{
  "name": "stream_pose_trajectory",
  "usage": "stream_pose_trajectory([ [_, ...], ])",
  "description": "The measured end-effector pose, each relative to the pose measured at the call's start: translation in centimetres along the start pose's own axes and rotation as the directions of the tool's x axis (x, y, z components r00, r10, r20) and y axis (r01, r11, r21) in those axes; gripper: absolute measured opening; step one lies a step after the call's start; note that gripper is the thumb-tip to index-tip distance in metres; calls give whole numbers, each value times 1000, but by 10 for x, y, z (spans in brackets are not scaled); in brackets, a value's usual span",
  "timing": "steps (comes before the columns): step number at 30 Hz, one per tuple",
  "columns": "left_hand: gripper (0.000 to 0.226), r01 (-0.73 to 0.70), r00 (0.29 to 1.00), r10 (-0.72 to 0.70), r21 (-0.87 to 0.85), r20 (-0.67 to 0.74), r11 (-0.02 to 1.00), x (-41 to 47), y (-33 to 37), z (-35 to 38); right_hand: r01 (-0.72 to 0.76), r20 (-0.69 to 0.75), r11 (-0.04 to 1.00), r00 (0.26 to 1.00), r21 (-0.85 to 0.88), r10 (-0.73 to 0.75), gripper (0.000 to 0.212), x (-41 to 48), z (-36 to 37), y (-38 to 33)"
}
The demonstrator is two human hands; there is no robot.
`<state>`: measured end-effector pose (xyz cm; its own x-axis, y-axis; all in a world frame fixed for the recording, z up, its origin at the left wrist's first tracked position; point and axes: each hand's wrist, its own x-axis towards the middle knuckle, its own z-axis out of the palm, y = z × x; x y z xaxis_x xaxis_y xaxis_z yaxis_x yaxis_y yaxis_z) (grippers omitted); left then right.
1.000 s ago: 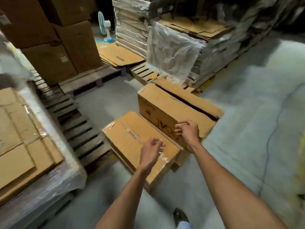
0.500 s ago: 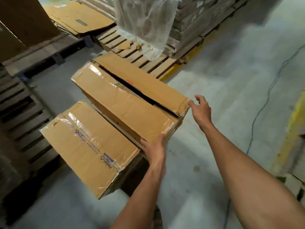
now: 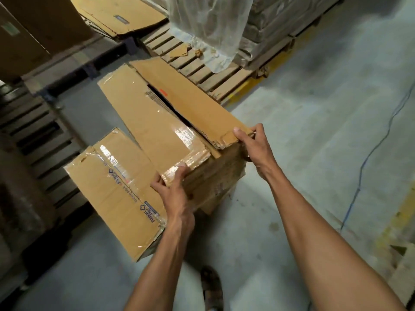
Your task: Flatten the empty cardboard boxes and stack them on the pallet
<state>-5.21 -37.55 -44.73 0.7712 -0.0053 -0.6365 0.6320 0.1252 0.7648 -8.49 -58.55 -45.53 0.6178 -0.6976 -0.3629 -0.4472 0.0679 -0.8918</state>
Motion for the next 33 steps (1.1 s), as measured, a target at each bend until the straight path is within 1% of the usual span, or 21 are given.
stream_pose_trajectory([
  [1, 75, -33, 999, 33, 22, 9, 999, 2, 17, -8, 12, 3, 1000, 1000, 0, -12, 52, -8, 8, -8],
  [3, 67, -80, 997, 81, 132, -6, 988, 6, 51, -28, 30, -21, 999, 999, -27, -31, 50, -32, 28, -21],
  [6, 76, -115, 993, 114, 237, 17, 965, 8, 90, -66, 24, -60, 1000, 998, 13, -24, 49, -79, 59, -38],
  [9, 78, -157, 987, 155, 298, 31, 941, -3, 121, -106, 23, -85, 997, 996, 77, -16, 47, -126, 86, -53],
  [11, 78, -192, 981, 189, 306, 41, 933, -13, 142, -134, 34, -88, 993, 996, 116, -23, 47, -160, 103, -66],
  [13, 73, -224, 974, 218, 294, 54, 929, -25, 164, -166, 55, -93, 988, 995, 144, -42, 45, -193, 122, -82],
  [16, 62, -276, 961, 273, 231, 46, 933, -47, 194, -227, 118, -65, 985, 992, 129, -111, 44, -246, 157, -115],
  [19, 67, -315, 948, 318, 187, 15, 930, -74, 232, -304, 203, 3, 972, 979, 119, -205, 42, -303, 205, -149],
  [23, 64, -389, 915, 398, 127, -60, 913, -109, 288, -433, 293, 97, 947, 947, 132, -307, 41, -395, 290, -198],
  [25, 76, -434, 892, 443, 100, -93, 895, -132, 313, -503, 327, 144, 930, 925, 165, -351, 42, -448, 336, -219],
  [26, 80, -459, 876, 467, 92, -116, 884, -143, 324, -538, 345, 165, 920, 912, 185, -375, 43, -473, 360, -229],
  [28, 71, -492, 845, 500, 92, -189, 866, -167, 343, -606, 381, 203, 900, 884, 212, -422, 43, -524, 407, -245],
  [29, 71, -504, 829, 511, 94, -227, 859, -177, 352, -638, 396, 223, 890, 868, 227, -443, 42, -547, 431, -253],
  [32, 84, -528, 788, 526, 90, -318, 845, -203, 373, -721, 419, 300, 860, 814, 292, -498, 40, -608, 498, -269],
  [33, 81, -537, 773, 529, 81, -349, 840, -206, 376, -747, 419, 328, 852, 794, 313, -511, 39, -625, 518, -272],
])
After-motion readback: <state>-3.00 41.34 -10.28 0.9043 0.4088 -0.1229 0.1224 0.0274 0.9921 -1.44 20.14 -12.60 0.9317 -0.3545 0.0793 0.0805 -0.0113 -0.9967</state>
